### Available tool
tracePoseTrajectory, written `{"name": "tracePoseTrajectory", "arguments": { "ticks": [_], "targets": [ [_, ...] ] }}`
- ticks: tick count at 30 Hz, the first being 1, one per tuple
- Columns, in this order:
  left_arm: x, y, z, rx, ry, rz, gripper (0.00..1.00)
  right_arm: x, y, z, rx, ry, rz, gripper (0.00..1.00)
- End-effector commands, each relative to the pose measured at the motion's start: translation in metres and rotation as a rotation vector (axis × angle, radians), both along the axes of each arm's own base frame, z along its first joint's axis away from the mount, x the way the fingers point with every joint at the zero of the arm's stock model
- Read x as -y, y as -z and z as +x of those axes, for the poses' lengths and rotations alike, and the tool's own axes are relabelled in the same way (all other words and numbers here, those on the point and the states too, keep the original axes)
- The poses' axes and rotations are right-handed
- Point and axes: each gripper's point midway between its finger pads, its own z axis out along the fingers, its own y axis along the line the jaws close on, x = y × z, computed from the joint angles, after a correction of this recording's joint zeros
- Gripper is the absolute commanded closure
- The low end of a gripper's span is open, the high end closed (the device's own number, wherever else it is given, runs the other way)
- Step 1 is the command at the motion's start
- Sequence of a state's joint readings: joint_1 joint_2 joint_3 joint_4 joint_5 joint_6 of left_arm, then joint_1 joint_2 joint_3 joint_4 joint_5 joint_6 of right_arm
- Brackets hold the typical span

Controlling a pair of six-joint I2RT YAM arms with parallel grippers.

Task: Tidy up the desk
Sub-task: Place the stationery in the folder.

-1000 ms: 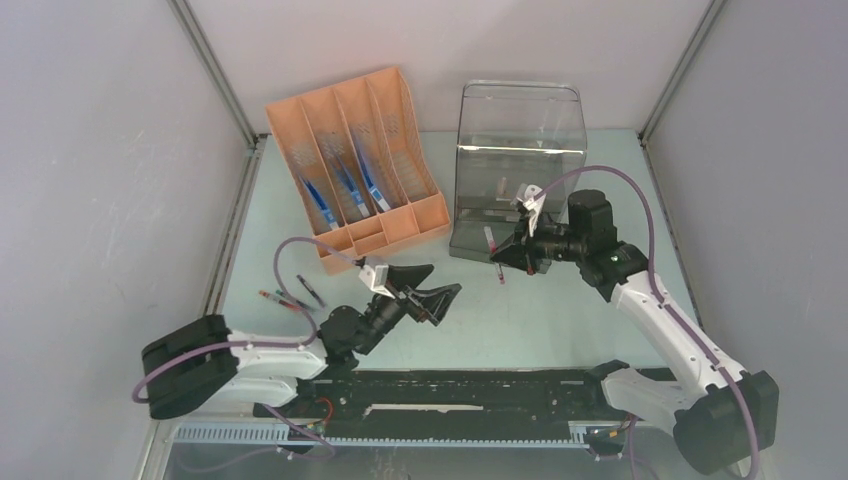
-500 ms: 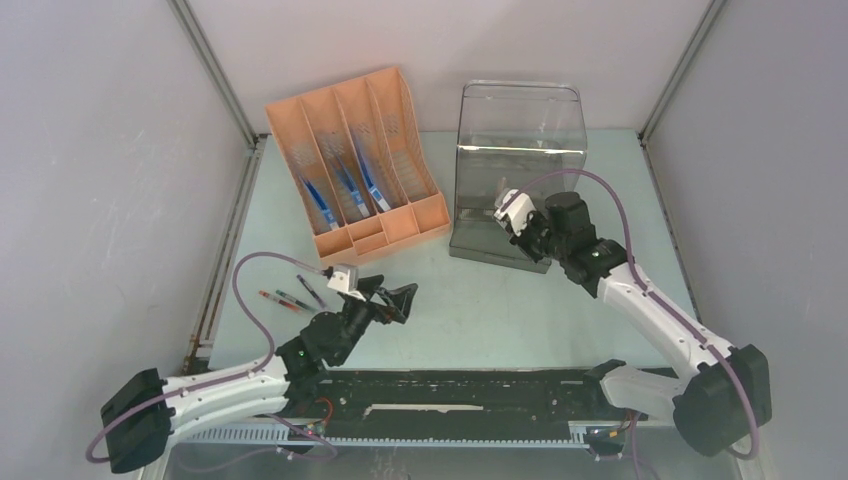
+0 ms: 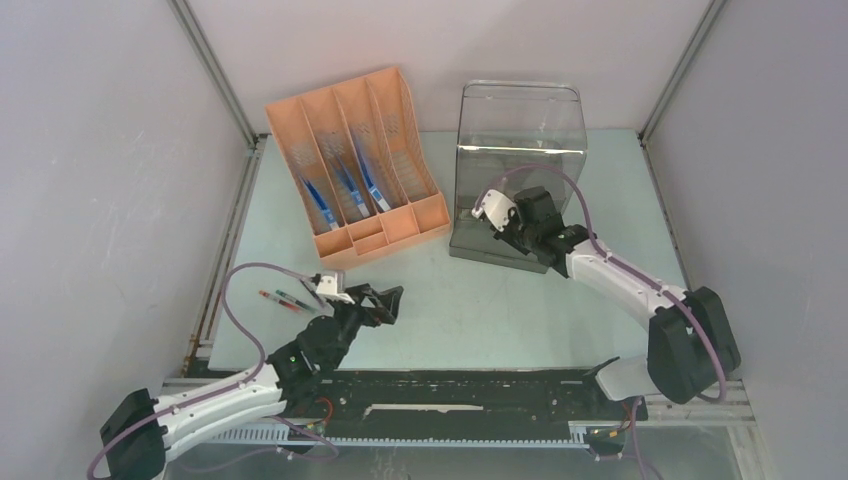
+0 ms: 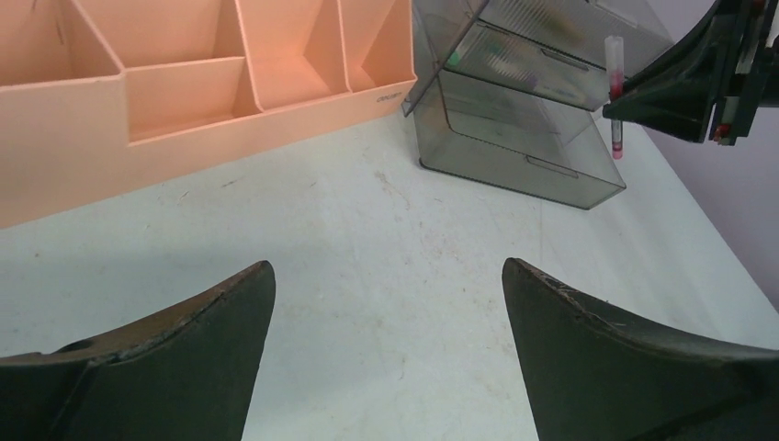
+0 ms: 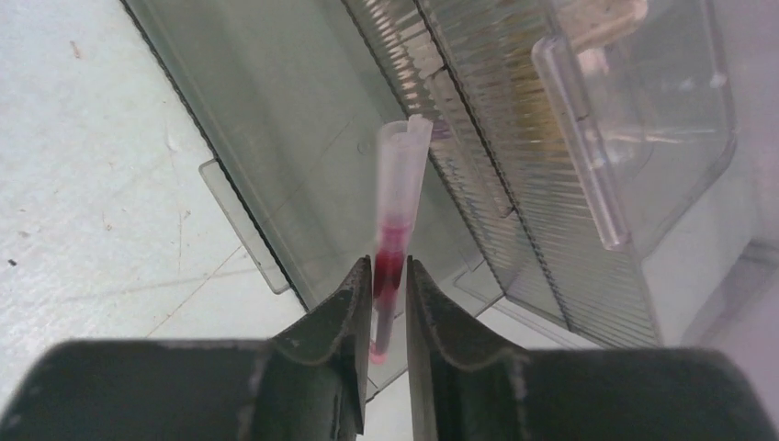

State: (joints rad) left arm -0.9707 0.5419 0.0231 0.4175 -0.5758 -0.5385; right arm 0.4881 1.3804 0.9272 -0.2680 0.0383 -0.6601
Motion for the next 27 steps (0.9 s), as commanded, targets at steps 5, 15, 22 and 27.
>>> {"name": "tracePoseTrajectory", "arguments": {
  "ticks": [5,15,22,27],
  "targets": [
    [-0.012,0.004,0.003,-0.022,-0.057,-0.032,0.12,0.004,-0.003,0.013,0.04,0.059,-0.064,0.53],
    [-0.021,0.015,0.002,-0.145,-0.115,-0.101,0.12,-0.042,-0.038,-0.05,-0.075,-0.188,0.137,0.47],
    [-0.065,0.039,0.003,-0.32,-0.351,-0.125,0.12,-0.053,-0.052,-0.07,-0.072,-0.268,0.178,0.46],
    [-0.096,0.048,0.002,-0.423,-0.498,-0.129,0.14,-0.055,-0.05,-0.073,-0.075,-0.282,0.162,0.46]
  ]
}}
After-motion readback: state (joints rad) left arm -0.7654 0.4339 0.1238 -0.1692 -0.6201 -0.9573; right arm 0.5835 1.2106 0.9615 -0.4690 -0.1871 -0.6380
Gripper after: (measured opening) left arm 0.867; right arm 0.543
